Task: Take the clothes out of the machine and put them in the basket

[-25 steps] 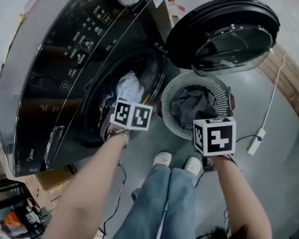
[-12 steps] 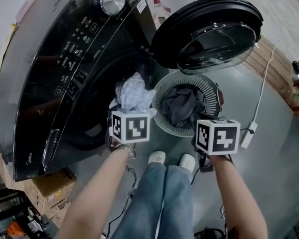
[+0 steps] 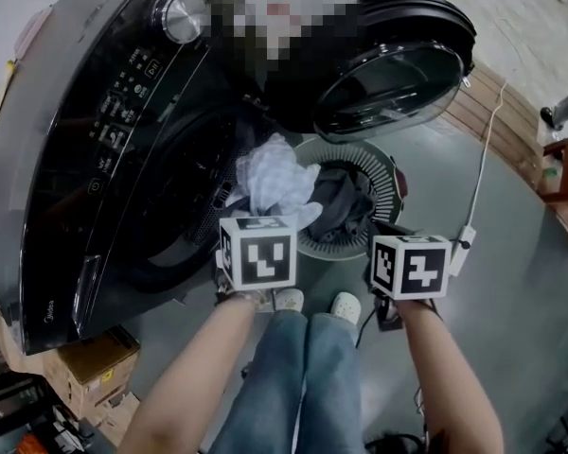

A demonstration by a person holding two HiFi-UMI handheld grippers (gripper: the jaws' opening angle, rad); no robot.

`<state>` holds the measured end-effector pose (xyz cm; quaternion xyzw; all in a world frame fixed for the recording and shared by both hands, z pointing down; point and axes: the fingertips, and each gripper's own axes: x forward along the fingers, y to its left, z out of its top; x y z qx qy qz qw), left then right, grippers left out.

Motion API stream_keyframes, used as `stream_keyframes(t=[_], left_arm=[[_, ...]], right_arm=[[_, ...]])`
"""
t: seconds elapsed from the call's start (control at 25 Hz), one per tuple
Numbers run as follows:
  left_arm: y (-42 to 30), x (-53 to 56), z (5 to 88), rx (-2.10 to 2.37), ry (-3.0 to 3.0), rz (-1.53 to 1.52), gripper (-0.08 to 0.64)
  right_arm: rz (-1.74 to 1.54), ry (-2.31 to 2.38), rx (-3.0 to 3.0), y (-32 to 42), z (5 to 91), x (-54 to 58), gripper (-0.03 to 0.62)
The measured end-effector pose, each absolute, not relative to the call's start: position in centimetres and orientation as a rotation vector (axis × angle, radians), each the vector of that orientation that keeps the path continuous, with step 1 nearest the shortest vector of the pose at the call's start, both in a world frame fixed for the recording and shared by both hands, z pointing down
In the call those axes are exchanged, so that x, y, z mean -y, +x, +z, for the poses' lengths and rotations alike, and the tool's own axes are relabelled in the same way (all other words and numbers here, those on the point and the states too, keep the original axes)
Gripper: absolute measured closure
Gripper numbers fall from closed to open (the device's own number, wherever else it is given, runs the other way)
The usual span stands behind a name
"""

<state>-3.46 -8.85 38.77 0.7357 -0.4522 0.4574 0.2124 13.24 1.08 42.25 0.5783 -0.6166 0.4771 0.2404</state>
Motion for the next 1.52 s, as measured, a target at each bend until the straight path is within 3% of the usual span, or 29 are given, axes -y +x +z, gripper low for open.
stream_keyframes(t=[0.48, 1.32, 1.36, 1.4, 1.44, 1.52], left_arm=[[4.9, 7.2, 38.1, 0.943, 2.151, 1.174, 0.488], [6.8, 6.5, 58.7, 0.683, 2.114, 1.485, 0.477], [7.1, 6.2, 59.2, 0.662, 2.092, 1.460, 0.376], [7.4, 5.9, 59.7, 0.637, 2.059, 1.437, 0.059], [7.2, 5.6, 60.0, 0.627, 2.024, 1.434, -0.014], [6.2, 5.7, 60.2, 0.665, 2.001, 1.483, -0.014]], right_arm=[[1.350, 1.656, 1.637, 15.3, 43.6, -2.3, 0.603], [1.480, 1.664, 1.518, 16.9, 56.5, -1.7, 0.603], [1.486, 1.661, 1.516, 16.8, 56.6, -1.8, 0.603], [1.493, 1.658, 1.513, 16.7, 56.7, -1.9, 0.603], [1.499, 1.656, 1.510, 16.5, 56.8, -1.9, 0.603], [1.500, 1.654, 1.509, 16.2, 56.8, -2.0, 0.603]])
